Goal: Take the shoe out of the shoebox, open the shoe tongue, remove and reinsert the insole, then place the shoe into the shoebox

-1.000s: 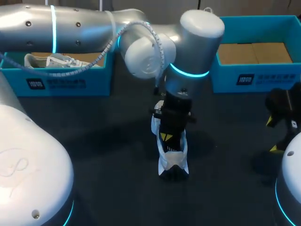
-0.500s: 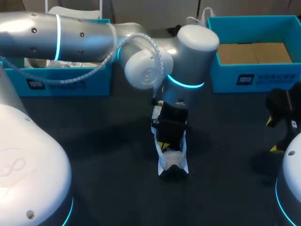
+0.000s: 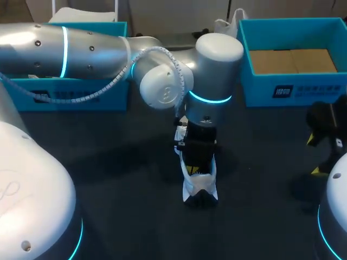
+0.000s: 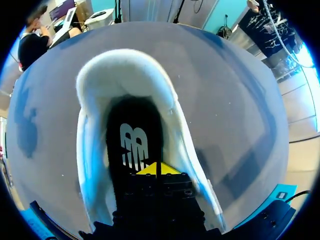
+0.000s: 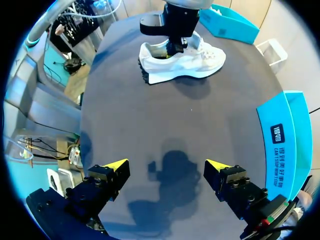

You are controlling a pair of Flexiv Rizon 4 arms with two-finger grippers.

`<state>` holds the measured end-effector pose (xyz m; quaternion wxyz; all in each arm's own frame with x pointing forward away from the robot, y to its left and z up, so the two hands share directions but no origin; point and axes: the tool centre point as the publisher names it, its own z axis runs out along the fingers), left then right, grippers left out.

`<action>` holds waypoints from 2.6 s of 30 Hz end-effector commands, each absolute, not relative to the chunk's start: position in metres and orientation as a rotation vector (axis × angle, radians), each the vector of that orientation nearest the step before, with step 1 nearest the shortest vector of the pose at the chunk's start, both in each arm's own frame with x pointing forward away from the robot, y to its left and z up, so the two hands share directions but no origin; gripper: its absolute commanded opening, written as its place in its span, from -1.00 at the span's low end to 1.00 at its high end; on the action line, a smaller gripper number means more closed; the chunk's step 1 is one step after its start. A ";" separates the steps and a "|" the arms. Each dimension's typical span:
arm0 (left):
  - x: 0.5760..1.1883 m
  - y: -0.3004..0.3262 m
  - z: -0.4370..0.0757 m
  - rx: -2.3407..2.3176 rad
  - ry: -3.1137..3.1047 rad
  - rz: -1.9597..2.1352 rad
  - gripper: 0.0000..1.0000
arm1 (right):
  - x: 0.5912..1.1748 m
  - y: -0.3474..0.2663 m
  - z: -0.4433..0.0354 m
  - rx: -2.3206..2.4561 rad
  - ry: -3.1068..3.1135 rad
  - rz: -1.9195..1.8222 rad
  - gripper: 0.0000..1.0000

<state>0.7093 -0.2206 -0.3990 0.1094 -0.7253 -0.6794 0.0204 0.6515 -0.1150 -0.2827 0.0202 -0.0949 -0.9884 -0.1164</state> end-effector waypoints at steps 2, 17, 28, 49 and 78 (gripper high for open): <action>0.698 -0.223 -0.372 -2.147 -1.966 0.085 -1.00 | 0.650 -0.115 -0.283 -0.297 -3.070 -0.357 1.00; 0.660 -0.249 -0.402 -2.157 -1.942 0.199 -1.00 | 0.650 -0.115 -0.283 -0.297 -3.070 -0.357 1.00; 0.680 -0.231 -0.394 -2.140 -1.999 0.139 -1.00 | 0.650 -0.115 -0.283 -0.297 -3.070 -0.357 1.00; 0.708 -0.239 -0.362 -2.169 -2.184 -0.032 -1.00 | 0.650 -0.115 -0.283 -0.297 -3.070 -0.357 1.00; 0.718 -0.222 -0.362 -2.043 -2.394 -0.090 1.00 | 0.650 -0.115 -0.283 -0.297 -3.070 -0.357 1.00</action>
